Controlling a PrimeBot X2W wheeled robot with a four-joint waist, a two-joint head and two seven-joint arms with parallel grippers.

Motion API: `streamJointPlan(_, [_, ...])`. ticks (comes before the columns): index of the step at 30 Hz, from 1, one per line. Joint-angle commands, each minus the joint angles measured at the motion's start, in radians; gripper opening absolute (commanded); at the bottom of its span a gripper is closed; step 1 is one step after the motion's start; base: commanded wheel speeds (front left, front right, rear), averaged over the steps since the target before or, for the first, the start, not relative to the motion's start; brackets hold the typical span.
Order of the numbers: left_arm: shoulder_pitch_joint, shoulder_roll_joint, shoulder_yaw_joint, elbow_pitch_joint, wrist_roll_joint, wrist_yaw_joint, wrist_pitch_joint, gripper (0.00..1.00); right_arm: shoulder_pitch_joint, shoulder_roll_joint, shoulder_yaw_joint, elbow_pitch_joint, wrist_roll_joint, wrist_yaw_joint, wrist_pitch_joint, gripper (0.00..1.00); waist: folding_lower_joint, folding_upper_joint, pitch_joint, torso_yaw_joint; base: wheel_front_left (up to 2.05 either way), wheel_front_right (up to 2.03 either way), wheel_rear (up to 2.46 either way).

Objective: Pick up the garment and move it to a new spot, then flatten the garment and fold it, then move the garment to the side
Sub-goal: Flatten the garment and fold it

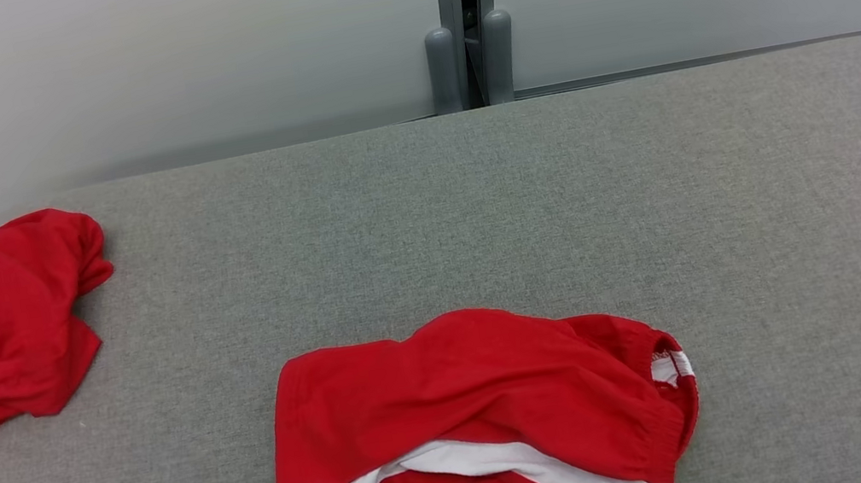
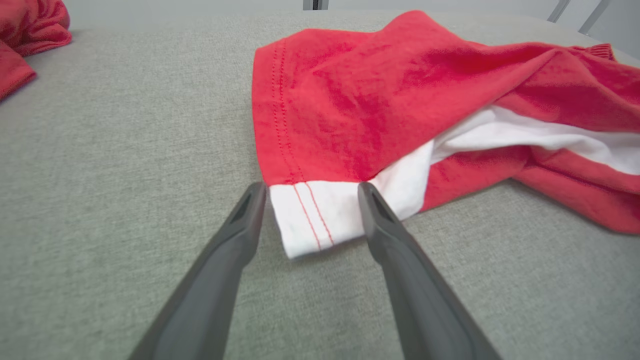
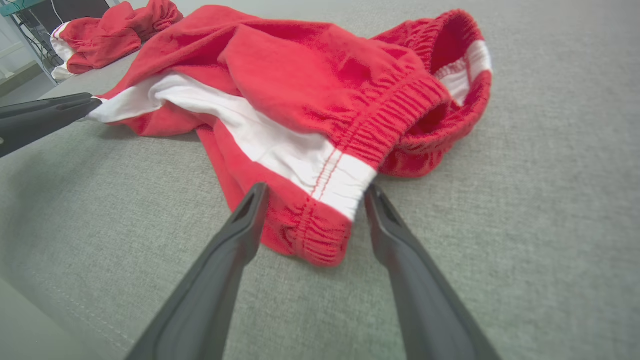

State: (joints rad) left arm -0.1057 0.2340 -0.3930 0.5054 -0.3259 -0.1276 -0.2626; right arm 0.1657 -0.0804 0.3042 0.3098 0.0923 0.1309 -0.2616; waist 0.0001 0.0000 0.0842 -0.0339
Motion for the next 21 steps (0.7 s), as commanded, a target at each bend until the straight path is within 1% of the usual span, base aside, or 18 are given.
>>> streamJointPlan(1, [-0.028,0.014,-0.024,0.016,-0.013,-0.004,-0.003,1.0,-0.031,-0.007,0.021,0.013,0.013,0.0,-0.005,1.0,-0.0001,0.0,0.004,-0.004,0.0,0.0,0.0])
streamJointPlan(6, [-0.059,0.021,-0.068,0.055,-0.053,-0.004,-0.003,1.0,-0.064,-0.012,0.056,0.026,0.028,0.0,-0.005,1.0,-0.0001,0.0,0.005,-0.008,0.0,0.0,0.0])
streamJointPlan(12, [-0.073,0.027,-0.092,0.056,-0.07,-0.004,-0.003,1.0,-0.074,-0.014,0.072,0.018,0.041,0.0,-0.005,1.0,-0.0001,0.0,0.006,-0.01,0.0,0.0,0.0])
streamJointPlan(13, [-0.071,0.027,-0.096,0.06,-0.074,-0.004,-0.003,0.99,-0.074,-0.013,0.073,0.015,0.042,0.0,-0.005,1.0,-0.0001,0.0,0.006,-0.009,0.0,0.0,0.0])
streamJointPlan(14, [-0.068,0.028,-0.1,0.069,-0.079,-0.004,-0.003,0.77,-0.072,-0.013,0.074,0.014,0.043,0.0,-0.005,0.87,-0.0001,0.0,0.006,-0.008,0.0,0.0,0.0])
streamJointPlan(15, [-0.068,0.029,-0.105,0.078,-0.082,-0.004,-0.003,0.64,-0.071,-0.012,0.077,0.015,0.047,0.0,-0.005,0.41,-0.0001,0.0,0.006,-0.008,0.0,0.0,0.0])
streamJointPlan(16, [-0.072,0.03,-0.111,0.086,-0.083,-0.004,-0.003,0.57,-0.071,-0.012,0.08,0.017,0.05,0.0,-0.005,0.2,-0.0001,0.0,0.006,-0.007,0.0,0.0,0.0])
streamJointPlan(17, [-0.076,0.028,-0.12,0.096,-0.089,-0.004,-0.003,0.13,-0.074,-0.011,0.087,0.015,0.052,0.0,-0.005,0.0,-0.0001,0.0,0.005,-0.007,0.0,0.0,0.0])
streamJointPlan(18, [-0.081,0.027,-0.126,0.101,-0.092,-0.004,-0.003,0.0,-0.078,-0.011,0.088,0.01,0.053,0.0,-0.005,0.0,-0.0001,0.0,0.004,-0.006,0.0,0.0,0.0])
streamJointPlan(21, [-0.088,0.027,-0.135,0.109,-0.104,-0.004,-0.003,0.0,-0.081,-0.01,0.082,-0.009,0.058,0.0,-0.005,0.0,-0.0001,0.0,0.0,-0.006,0.0,0.0,0.0])
